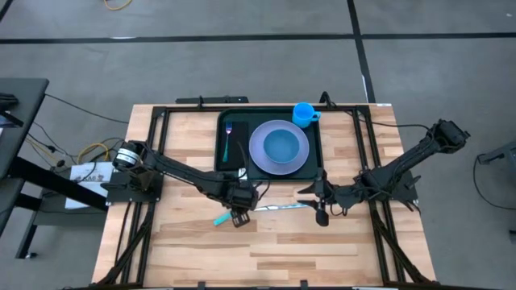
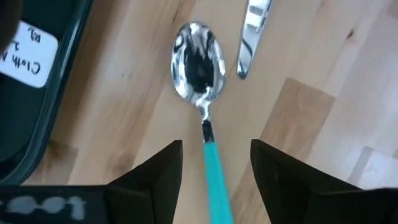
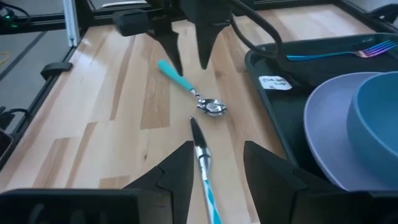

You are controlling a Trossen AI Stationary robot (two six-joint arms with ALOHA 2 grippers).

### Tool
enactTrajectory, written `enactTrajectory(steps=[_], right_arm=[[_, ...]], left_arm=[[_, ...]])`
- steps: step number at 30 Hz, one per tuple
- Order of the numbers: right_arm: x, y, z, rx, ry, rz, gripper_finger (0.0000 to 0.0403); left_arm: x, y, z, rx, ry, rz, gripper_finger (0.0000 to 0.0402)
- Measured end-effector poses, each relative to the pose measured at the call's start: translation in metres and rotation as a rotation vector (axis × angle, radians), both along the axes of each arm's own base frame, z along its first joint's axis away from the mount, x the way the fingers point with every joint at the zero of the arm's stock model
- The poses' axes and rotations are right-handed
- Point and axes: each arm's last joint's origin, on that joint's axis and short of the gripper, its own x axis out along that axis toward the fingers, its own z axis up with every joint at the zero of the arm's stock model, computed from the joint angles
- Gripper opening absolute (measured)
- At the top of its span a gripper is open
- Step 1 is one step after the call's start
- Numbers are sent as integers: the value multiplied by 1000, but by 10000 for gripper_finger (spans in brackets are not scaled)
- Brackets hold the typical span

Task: Set up tray
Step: Put the light blue spoon on top of the napkin to the left of the blue fork on the black serving tray

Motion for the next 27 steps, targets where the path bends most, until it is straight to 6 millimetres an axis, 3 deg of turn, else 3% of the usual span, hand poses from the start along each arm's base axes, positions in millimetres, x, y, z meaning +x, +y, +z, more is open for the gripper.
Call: enactTrajectory(steps=[13,23,27], right_arm=[[0,0,0,2,1,5,131],[0,0,0,1,1,6,131],[0,0,0,1,1,6,131]], left_arm=[[-1,0,-1,6,16,1,178],[9,-2,-38,-36,118,-25,178],[10,0,-39,-17,121,-15,178]])
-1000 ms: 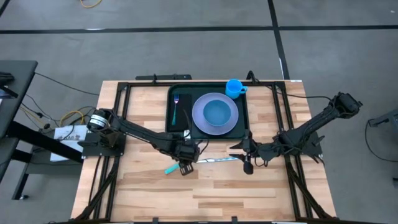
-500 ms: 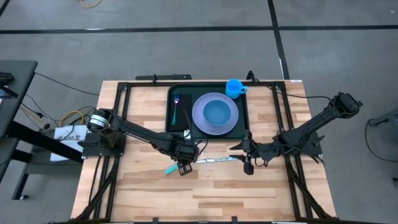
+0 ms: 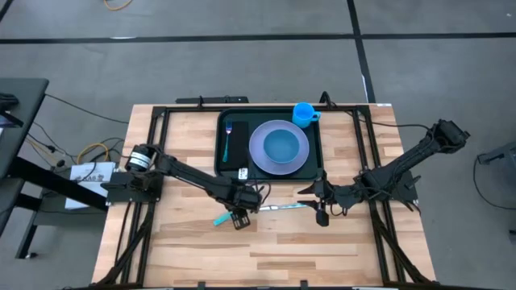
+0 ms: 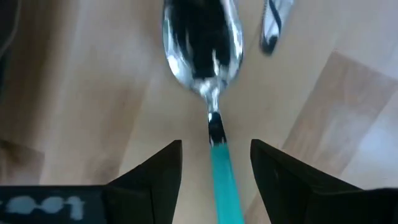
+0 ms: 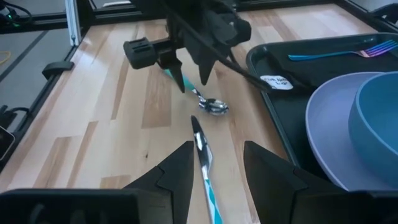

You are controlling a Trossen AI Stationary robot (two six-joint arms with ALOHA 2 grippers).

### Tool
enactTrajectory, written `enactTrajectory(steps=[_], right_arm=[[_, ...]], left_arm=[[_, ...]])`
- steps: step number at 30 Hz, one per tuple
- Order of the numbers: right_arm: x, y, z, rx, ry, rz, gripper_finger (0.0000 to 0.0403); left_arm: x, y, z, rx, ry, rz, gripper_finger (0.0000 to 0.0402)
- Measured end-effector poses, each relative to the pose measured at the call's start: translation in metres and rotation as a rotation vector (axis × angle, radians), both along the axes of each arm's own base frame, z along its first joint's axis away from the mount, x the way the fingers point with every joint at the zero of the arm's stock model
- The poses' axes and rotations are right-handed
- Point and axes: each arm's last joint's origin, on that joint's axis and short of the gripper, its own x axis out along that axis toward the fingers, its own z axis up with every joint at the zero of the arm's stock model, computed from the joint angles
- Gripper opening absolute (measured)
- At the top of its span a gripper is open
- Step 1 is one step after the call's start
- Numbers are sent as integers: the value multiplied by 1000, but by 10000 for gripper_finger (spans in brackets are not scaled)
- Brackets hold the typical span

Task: Set up tray
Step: Put the light blue spoon on top of the napkin to the left of the blue fork on the black serving tray

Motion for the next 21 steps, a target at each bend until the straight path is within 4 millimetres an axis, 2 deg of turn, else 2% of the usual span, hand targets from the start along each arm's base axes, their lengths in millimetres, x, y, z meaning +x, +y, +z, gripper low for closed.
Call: enactTrajectory(steps=[21], right_arm=[[-1,0,-1,-5,14,0,131]], left_arm=[[2,10,2,19,-9,-31,179]])
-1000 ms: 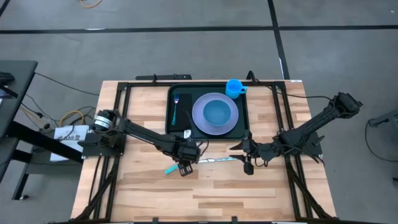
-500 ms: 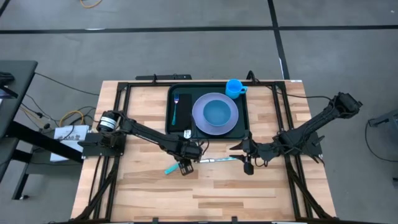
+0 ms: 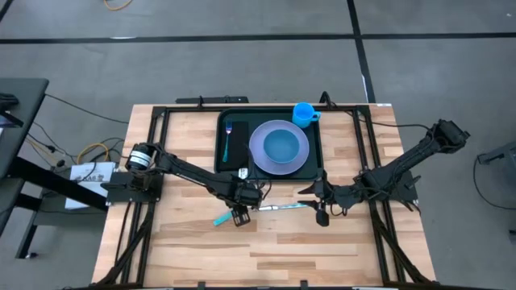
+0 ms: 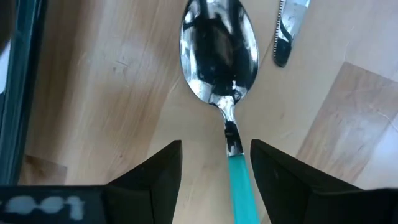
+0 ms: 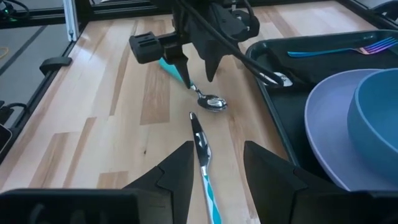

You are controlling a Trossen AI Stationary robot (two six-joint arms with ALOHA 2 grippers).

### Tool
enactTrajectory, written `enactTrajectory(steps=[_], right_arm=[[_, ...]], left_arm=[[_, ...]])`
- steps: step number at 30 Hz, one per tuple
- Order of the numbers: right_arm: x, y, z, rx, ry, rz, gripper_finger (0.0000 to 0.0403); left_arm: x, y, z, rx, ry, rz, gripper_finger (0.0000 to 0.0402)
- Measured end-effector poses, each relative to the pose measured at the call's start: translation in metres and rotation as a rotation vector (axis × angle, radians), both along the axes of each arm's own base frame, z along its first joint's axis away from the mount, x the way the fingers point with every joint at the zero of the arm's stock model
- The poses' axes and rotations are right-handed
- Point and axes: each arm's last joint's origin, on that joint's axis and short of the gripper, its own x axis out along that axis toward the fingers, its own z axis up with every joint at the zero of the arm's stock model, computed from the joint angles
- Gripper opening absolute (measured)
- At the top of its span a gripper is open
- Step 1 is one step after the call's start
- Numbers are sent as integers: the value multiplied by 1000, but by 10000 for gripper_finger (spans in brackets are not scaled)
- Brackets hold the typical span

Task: Set up tray
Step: Put the light blue spoon on top of the napkin to the left of the blue fork on the black serving tray

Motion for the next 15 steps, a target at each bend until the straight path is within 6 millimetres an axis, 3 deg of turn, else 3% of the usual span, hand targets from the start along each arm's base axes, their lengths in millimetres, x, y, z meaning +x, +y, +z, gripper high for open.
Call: enactTrajectory(steps=[15], right_arm=[[0,1,0,14,6,24,131]], left_arm=[[0,0,0,12,-2,-4,179]])
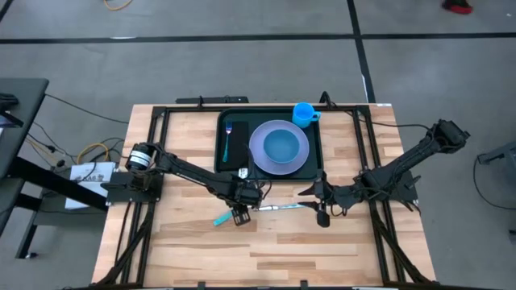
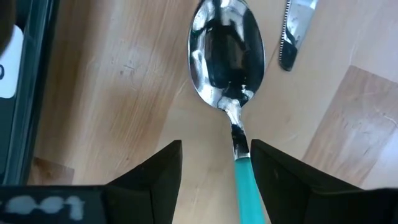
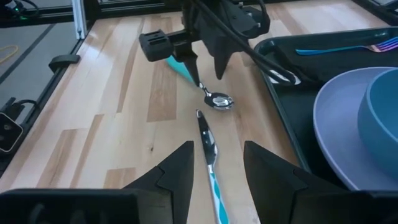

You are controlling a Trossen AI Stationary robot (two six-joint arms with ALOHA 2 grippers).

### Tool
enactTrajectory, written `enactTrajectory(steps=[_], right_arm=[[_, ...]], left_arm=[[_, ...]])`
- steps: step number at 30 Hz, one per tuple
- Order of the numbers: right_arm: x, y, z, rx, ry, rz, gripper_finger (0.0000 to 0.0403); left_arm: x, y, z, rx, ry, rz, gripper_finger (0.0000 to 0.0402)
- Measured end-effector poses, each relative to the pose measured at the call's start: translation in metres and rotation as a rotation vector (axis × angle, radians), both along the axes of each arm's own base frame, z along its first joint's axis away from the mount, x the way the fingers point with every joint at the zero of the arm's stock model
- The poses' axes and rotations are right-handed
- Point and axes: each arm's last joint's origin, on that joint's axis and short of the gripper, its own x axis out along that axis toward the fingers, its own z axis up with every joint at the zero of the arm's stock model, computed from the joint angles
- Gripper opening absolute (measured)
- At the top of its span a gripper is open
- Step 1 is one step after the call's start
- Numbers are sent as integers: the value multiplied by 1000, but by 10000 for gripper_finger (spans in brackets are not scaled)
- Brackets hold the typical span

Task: Set up tray
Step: Put the light blue spoon on top of the napkin to the left of the blue fork on the black serving tray

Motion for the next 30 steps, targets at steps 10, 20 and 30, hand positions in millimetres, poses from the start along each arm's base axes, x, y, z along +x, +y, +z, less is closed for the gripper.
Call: enactTrajectory(steps=[10,20,30], right_arm=[[0,0,0,0,0,0,131],[0,0,0,0,0,1,131],[0,0,0,0,0,1,131]], left_arm=[[0,0,0,-3,-3,0,179],[-5,0,-10,-27,15,3,179],[-5,0,-11,-27,12,-9,178]])
